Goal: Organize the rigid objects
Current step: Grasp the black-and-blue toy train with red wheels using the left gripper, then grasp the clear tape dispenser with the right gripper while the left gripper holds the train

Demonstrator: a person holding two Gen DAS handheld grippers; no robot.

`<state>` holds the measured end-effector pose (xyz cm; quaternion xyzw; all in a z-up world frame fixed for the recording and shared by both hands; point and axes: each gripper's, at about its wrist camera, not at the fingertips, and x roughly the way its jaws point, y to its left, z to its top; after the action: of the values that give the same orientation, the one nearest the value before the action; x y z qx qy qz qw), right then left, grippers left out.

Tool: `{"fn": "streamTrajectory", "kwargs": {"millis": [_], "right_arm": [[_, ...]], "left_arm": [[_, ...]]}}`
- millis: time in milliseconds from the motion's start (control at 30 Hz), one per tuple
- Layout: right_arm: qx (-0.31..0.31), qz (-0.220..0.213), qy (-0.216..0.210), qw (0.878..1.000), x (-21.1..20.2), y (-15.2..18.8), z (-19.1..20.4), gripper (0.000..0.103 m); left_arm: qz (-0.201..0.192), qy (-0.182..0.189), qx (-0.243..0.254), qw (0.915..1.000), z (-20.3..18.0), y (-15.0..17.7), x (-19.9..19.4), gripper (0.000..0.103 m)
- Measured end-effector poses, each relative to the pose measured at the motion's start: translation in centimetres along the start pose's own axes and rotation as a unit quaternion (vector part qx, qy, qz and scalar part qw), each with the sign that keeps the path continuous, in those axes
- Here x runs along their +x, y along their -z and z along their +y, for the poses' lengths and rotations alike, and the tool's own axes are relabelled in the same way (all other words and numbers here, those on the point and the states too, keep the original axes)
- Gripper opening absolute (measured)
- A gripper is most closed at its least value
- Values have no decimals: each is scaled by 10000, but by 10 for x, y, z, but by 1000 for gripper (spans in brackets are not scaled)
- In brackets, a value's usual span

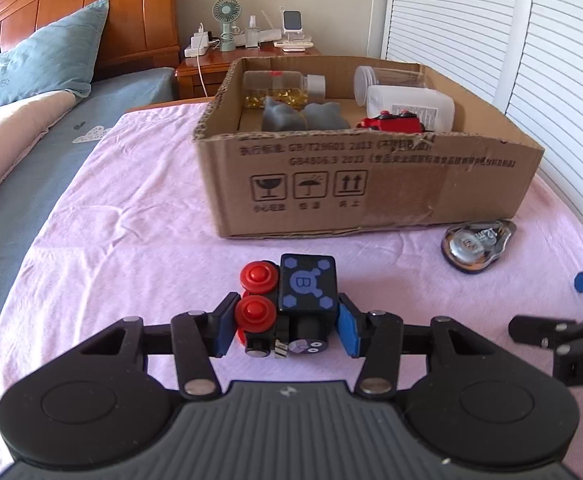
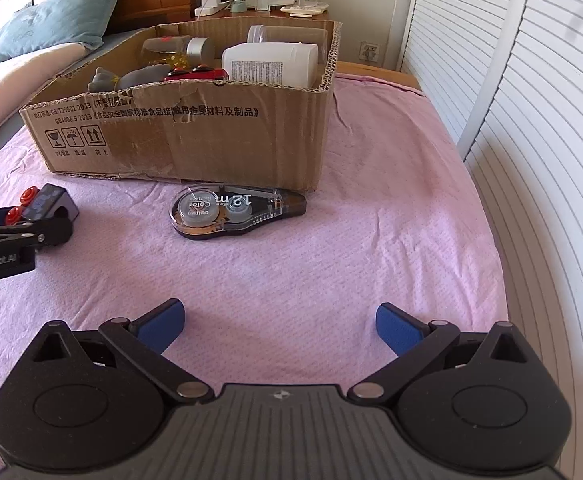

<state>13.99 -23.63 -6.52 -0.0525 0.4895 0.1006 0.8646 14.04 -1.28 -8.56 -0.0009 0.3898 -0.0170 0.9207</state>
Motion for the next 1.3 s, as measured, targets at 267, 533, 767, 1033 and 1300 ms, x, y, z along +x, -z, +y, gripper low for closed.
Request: {"fn": "streamTrajectory", "kwargs": {"millis": [267,533,767,1033,1300], "right_arm": [[-173,-199,-190,9995,18,-13,11,103],[-317,-455,-261,9981,33,-24,19,103],[-335,-649,-275,9970,41,-30,23,103],[-405,-751,-336,9958,43,-32,29,102],[-440,-767,-334,9955,37,-30,34,93]], "left_arm": [[-32,40,22,10000,4,1,0,50],[-84,58,37,9999,5,3,1,51],[-82,51,36,9999,4,2,1,51],[-69,43,-3,10000,4,1,2,51],[-86,-15,-103,9999,2,2,2,55]]}}
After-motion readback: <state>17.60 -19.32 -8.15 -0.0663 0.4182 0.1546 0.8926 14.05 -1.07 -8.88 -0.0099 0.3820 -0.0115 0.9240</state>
